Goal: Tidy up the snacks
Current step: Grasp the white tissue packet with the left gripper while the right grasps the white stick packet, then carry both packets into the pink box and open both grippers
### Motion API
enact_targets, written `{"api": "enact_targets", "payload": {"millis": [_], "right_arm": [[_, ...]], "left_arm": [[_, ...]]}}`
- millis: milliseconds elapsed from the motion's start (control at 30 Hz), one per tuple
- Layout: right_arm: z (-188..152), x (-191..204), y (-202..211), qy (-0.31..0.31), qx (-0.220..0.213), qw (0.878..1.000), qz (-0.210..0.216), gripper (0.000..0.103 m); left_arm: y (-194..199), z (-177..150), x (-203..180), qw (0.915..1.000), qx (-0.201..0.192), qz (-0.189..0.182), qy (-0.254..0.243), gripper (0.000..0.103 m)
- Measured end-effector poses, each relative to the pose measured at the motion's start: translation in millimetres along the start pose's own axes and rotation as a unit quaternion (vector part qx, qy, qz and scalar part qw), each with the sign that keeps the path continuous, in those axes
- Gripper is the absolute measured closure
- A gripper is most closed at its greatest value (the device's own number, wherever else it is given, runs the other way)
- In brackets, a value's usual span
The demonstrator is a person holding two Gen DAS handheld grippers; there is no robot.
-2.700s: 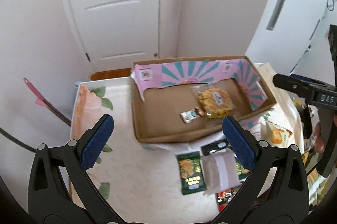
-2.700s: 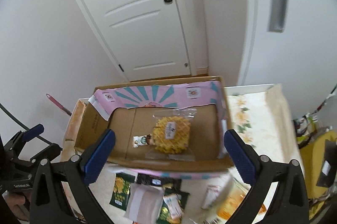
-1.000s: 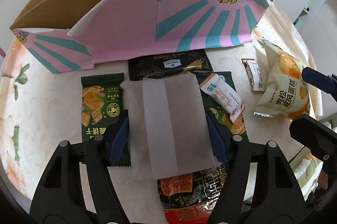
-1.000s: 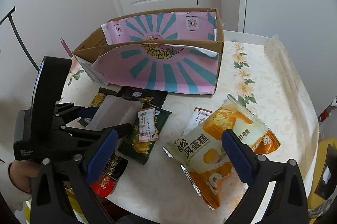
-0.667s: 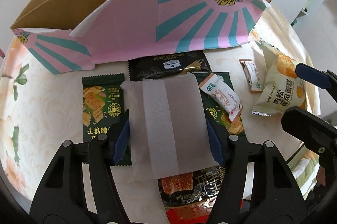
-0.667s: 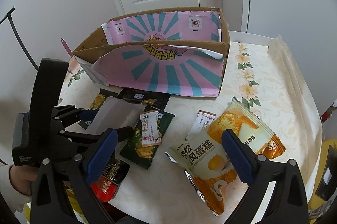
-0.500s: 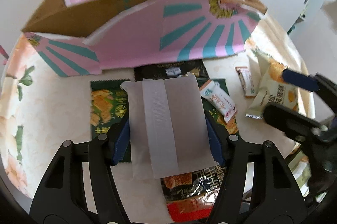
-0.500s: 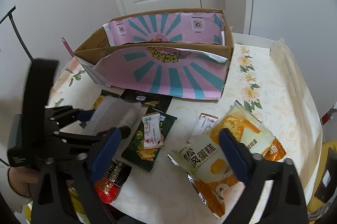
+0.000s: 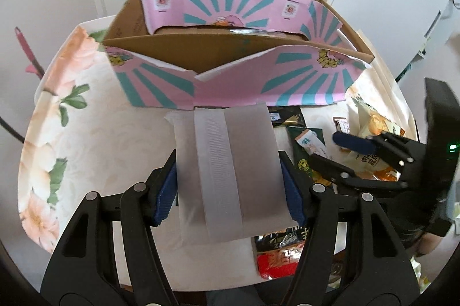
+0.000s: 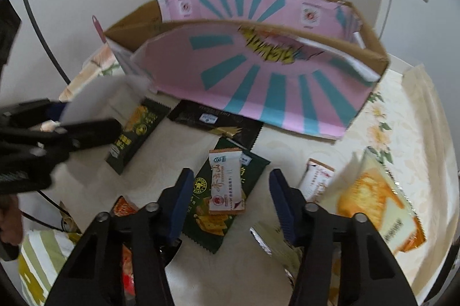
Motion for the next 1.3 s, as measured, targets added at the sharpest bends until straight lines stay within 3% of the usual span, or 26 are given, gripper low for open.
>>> {"api": "enact_targets", "payload": {"millis": [367,733,1033,1300], "right_arm": [[-5.8,6.7,-12.3,0.04,0.01,0.999,-0.016,0.082],[1.6,9.4,10.9,0.038,0.002,0.999,-0.016,0.083],[45.3,26.2,59.1,0.02,-0.027,0.999,-0.006,0.083],[121.2,44.3,76.2,-0.002,-0.074,0.997,-0.004,0.083]], "left_arm": [[10.1,-4.3,2.1,1.0,-0.006,0.005,0.006,0.042],[35.0,7.9,7.2,0.9997,-0.021,0.009,0.012,0.042],[70.0,57.5,28.8,0.9984,-0.054,0.011,0.011,0.042],[72.7,121.8,63.8,0.9969,-0.078,0.007,-0.005,0.042]]}}
Point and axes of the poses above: each gripper's, at about its wrist camera, not at the fingertips, and y roughly against the way its jaws point, x to its left, z to its top, the point moved 5 cm from there along -y, roughly the way its jaws point, and after that the axes turned 11 degrees about -y, right-handed, at the moved point
